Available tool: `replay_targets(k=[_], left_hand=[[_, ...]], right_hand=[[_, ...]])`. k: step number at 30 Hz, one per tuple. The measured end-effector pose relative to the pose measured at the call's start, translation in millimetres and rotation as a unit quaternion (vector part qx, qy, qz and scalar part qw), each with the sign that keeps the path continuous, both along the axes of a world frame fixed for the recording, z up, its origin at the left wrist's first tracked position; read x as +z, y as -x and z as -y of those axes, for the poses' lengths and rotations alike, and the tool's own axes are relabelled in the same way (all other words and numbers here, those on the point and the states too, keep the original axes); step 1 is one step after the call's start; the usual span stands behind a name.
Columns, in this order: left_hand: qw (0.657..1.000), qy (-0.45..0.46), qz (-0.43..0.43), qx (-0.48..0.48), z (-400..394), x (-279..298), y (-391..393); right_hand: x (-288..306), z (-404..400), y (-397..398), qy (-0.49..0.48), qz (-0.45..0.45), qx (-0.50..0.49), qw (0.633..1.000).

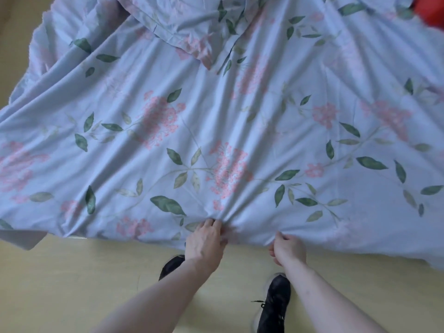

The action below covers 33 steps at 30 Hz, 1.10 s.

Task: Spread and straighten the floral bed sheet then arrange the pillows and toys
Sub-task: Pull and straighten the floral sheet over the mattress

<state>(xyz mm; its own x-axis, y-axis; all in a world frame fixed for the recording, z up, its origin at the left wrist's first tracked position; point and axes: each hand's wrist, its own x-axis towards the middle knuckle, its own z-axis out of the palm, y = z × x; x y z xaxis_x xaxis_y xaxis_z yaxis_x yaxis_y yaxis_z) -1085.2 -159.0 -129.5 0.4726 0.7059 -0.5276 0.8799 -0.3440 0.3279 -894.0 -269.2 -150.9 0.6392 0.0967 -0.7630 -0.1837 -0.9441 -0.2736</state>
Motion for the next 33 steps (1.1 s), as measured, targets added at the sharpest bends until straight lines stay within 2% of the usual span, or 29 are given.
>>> replay_targets(k=[4, 9, 13, 18, 21, 25, 28, 31, 33], left_hand=[[0.999, -0.018, -0.024, 0.02, 15.7, -1.7, -9.4], [0.998, -0.026, -0.05, 0.042, 41.1, 12.6, -15.7], [0.995, -0.049, -0.077, 0.046, 48.1, 22.4, -15.6], [0.989, -0.004, -0.15, 0.004, 54.4, 32.8, -35.3], [0.997, 0.003, -0.078, 0.021, 70.2, 32.1, -56.0], [1.0, 0.017, 0.012, -0.002, 88.5, 31.5, -102.3], [0.999, 0.027, 0.02, -0.026, 90.6, 27.4, -136.4], [0.999, 0.038, -0.009, -0.036, 85.8, 15.4, -157.8], [0.998, 0.041, -0.018, -0.035, 82.8, 8.9, -161.8]], right_hand=[[9.4, 13.7, -15.8, -0.025, -0.03, 0.06, 0.997], [36.8, 40.7, -34.9, -0.041, 0.01, 0.225, 0.973], [53.6, 61.2, -24.9, -0.069, -0.007, 0.232, 0.97], [57.4, 80.5, -45.8, -0.035, -0.057, 0.257, 0.964], [47.5, 92.2, -80.4, 0.005, -0.047, 0.218, 0.975], [33.5, 99.8, -147.3, 0.066, -0.025, 0.057, 0.996], [18.5, 102.3, -185.5, 0.068, -0.031, -0.037, 0.997], [-3.4, 102.4, -197.3, 0.058, -0.048, -0.106, 0.992], [-8.0, 103.6, -193.1, 0.047, -0.034, -0.115, 0.992]])
